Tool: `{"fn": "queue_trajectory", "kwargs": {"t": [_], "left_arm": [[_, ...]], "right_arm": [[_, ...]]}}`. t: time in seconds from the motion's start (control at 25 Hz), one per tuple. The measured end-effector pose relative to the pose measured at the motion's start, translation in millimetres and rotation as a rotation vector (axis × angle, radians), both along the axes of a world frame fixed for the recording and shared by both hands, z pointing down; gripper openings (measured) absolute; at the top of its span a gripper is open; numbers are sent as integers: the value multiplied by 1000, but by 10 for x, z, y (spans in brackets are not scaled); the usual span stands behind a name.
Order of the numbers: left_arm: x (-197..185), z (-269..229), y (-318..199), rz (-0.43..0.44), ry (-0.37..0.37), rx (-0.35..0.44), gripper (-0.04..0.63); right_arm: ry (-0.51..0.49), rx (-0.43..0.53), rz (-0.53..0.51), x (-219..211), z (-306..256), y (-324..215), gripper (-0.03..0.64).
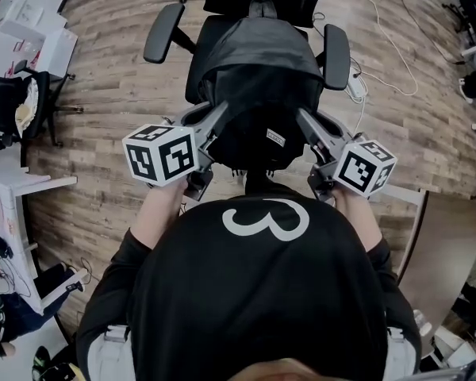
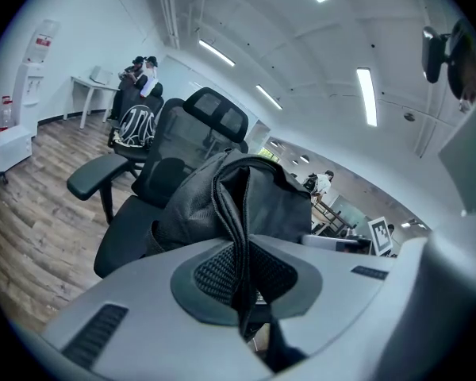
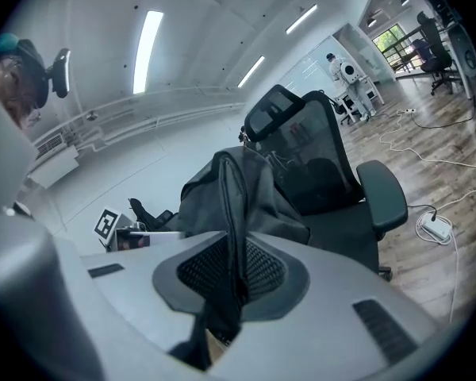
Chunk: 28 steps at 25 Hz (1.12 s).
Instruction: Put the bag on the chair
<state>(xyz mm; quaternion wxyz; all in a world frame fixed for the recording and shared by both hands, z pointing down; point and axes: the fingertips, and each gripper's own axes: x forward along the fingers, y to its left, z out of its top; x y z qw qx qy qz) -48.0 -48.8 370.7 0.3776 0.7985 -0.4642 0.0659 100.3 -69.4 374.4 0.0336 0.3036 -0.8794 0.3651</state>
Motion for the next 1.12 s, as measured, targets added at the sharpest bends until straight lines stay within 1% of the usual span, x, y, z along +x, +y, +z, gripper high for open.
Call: {"fn": "queue_trajectory", "kwargs": {"t": [0.16, 0.48, 0.6, 0.76, 1.12], "left_arm": [[-109, 53, -419, -1, -2, -15, 37], [-207, 182, -1126, 12, -22, -36, 38], [-235, 215, -1365, 11, -28, -33, 37], [-229, 216, -1563, 16, -30, -22, 37], [-295, 79, -1911, 40, -44, -13, 37]], "right_arm": [[-4, -11, -9, -107, 54, -418, 64], [-5, -26, -7, -214, 183, -1130, 64], [4, -28, -6, -240, 212, -1355, 64], [6, -15, 0, -224, 235, -1561, 64], [10, 19, 22, -298, 93, -1907, 63]]}}
